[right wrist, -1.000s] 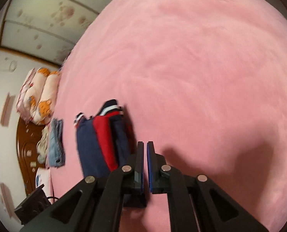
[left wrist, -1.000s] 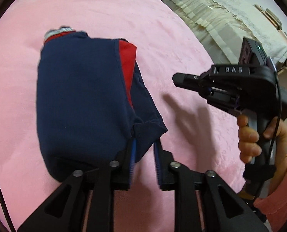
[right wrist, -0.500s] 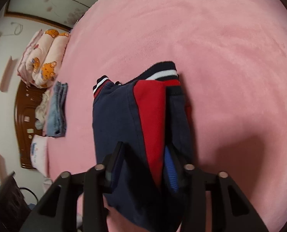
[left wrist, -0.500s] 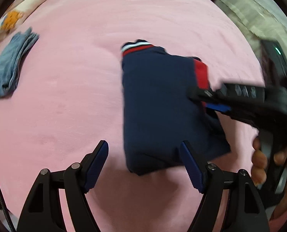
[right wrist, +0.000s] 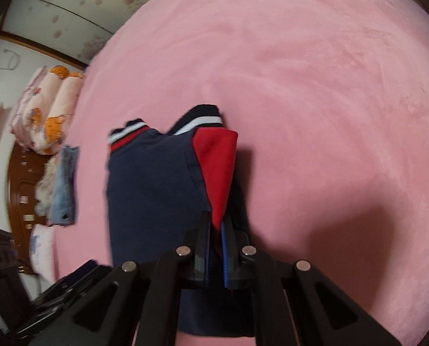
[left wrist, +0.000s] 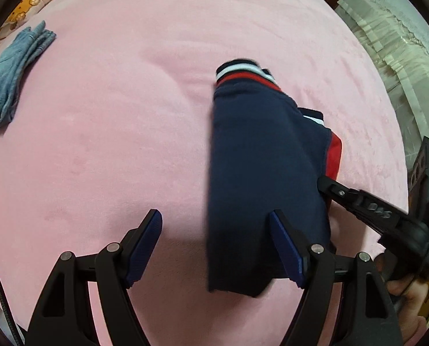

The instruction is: Fold large clothes

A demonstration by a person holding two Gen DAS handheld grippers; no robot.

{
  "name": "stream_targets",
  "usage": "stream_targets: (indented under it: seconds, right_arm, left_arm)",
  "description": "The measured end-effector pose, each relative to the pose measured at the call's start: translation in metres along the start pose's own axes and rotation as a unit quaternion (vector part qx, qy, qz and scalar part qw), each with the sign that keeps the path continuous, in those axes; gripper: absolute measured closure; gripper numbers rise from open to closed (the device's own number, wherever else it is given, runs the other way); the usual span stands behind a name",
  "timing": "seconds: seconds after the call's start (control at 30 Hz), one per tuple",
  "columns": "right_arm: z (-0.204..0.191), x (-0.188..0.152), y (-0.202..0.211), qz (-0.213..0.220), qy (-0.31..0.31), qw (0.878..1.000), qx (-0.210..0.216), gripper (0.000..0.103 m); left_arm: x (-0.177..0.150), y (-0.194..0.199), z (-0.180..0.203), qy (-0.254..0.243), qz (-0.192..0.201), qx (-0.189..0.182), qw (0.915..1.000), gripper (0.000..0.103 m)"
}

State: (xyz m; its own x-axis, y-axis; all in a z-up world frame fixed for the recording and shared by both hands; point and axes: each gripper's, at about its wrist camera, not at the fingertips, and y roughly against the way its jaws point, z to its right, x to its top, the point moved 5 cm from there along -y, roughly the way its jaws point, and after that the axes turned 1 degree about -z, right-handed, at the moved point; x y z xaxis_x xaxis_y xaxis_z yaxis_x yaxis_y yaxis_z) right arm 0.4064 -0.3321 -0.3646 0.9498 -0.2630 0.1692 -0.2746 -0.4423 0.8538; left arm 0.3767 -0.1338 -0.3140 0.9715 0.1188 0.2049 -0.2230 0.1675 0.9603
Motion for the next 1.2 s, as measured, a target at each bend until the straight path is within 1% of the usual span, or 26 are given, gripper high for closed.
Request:
stream_targets:
  seconds: [0.07,0.13,0.2,0.23,0.27,0.3,0.33,0.37,0.47,0.53,0.57,0.6,0.63,0.67,0.7,0.73,0.83,0.87,0.9,0.93,1.03,1.07,1.1,1.13,1.17,1.2]
  right_arm:
    - [-0.001,0.0,-0.011,0.003,0.024,0.999,-0.031,0.098]
    - [-0.002,0.0,-0.015,0.003,0.03,0.998,-0.046,0.098]
    - [-0.007,0.002,-0.007,0.006,0.031,0.998,-0.051,0.098]
    - [-0.008,0.003,-0.002,0.013,0.031,0.998,-0.053,0.094]
    - [-0.01,0.004,0.006,0.028,0.035,0.997,-0.059,0.092]
    - [-0.01,0.004,0.014,0.045,0.04,0.995,-0.082,0.092]
    - [-0.006,0.004,0.024,0.066,0.048,0.989,-0.126,0.09]
    - [-0.004,0.003,0.032,0.077,0.052,0.986,-0.137,0.089]
    - [-0.001,-0.003,0.052,0.084,0.046,0.991,-0.098,0.089]
    - [-0.005,-0.009,0.063,0.082,0.047,0.993,-0.065,0.089]
    - [-0.011,-0.012,0.064,0.078,0.051,0.995,-0.042,0.089]
    - [-0.018,-0.016,0.064,0.067,0.056,0.996,-0.015,0.089]
    - [-0.026,-0.021,0.061,0.048,0.061,0.997,0.019,0.089]
    - [-0.033,-0.025,0.056,0.03,0.064,0.996,0.045,0.089]
    - [-0.038,-0.029,0.05,0.011,0.068,0.995,0.066,0.089]
    - [-0.043,-0.032,0.043,-0.003,0.077,0.994,0.077,0.089]
    - [-0.051,-0.039,0.02,-0.028,0.102,0.991,0.079,0.089]
    - [-0.05,-0.04,0.014,-0.037,0.103,0.99,0.083,0.09]
    - [-0.049,-0.04,0.009,-0.034,0.103,0.99,0.089,0.093]
    - [-0.046,-0.039,0.008,-0.028,0.104,0.991,0.085,0.103]
    - [-0.033,-0.029,0.005,-0.025,0.104,0.993,0.053,0.103]
    - [-0.026,-0.028,0.008,-0.02,0.107,0.994,0.025,0.103]
    - [-0.02,-0.027,0.011,-0.017,0.113,0.993,0.002,0.103]
    - [-0.017,-0.027,0.01,-0.017,0.11,0.994,-0.01,0.103]
    - [-0.011,-0.025,0.013,-0.016,0.105,0.993,-0.043,0.103]
    - [-0.005,-0.024,0.016,-0.014,0.106,0.991,-0.08,0.103]
  left_arm:
    - [0.001,-0.004,0.003,0.007,-0.004,-0.01,0.9999,0.028]
    - [0.001,-0.006,0.002,0.005,-0.004,-0.005,1.0,0.028]
    - [0.0,0.002,0.007,-0.006,0.002,0.009,0.9999,0.028]
    - [-0.001,0.006,0.008,-0.011,0.005,0.011,0.9999,0.028]
    - [-0.001,0.009,0.008,-0.014,0.008,0.012,0.9998,0.028]
    - [-0.002,0.013,0.008,-0.016,0.012,0.013,0.9997,0.028]
    - [-0.003,0.017,0.008,-0.018,0.016,0.013,0.9996,0.028]
    - [-0.004,0.02,0.008,-0.02,0.02,0.012,0.9995,0.028]
    - [-0.003,0.026,0.01,-0.027,0.029,0.009,0.9992,0.028]
    - [-0.005,0.031,0.012,-0.03,0.037,-0.008,0.9988,0.028]
    - [-0.006,0.031,0.014,-0.032,0.037,-0.018,0.9987,0.03]
    - [-0.007,0.029,0.016,-0.035,0.031,-0.033,0.9984,0.037]
    - [-0.008,0.025,0.018,-0.036,0.021,-0.044,0.9982,0.042]
    - [-0.009,0.02,0.019,-0.037,0.004,-0.055,0.9978,0.055]
    - [-0.012,0.012,0.021,-0.036,-0.023,-0.066,0.9969,0.068]
    - [-0.014,0.006,0.022,-0.038,-0.037,-0.067,0.9964,0.07]
    - [-0.017,-0.003,0.024,-0.062,-0.048,-0.047,0.9958,0.07]
    - [-0.017,-0.005,0.023,-0.066,-0.049,-0.042,0.9958,0.07]
    - [-0.016,-0.007,0.022,-0.067,-0.048,-0.035,0.996,0.071]
    - [-0.016,-0.01,0.02,-0.068,-0.05,-0.03,0.996,0.072]
    - [-0.017,-0.009,0.018,-0.071,-0.049,-0.031,0.9958,0.078]
    - [-0.018,-0.006,0.017,-0.074,-0.049,-0.029,0.9956,0.082]
    - [-0.018,-0.002,0.014,-0.075,-0.047,-0.024,0.9958,0.081]
    - [-0.018,0.001,0.01,-0.075,-0.043,-0.002,0.9963,0.081]
    - [-0.018,0.006,0.006,-0.077,-0.039,0.011,0.9962,0.081]
    - [-0.016,0.01,0.004,-0.08,-0.035,0.013,0.9961,0.081]
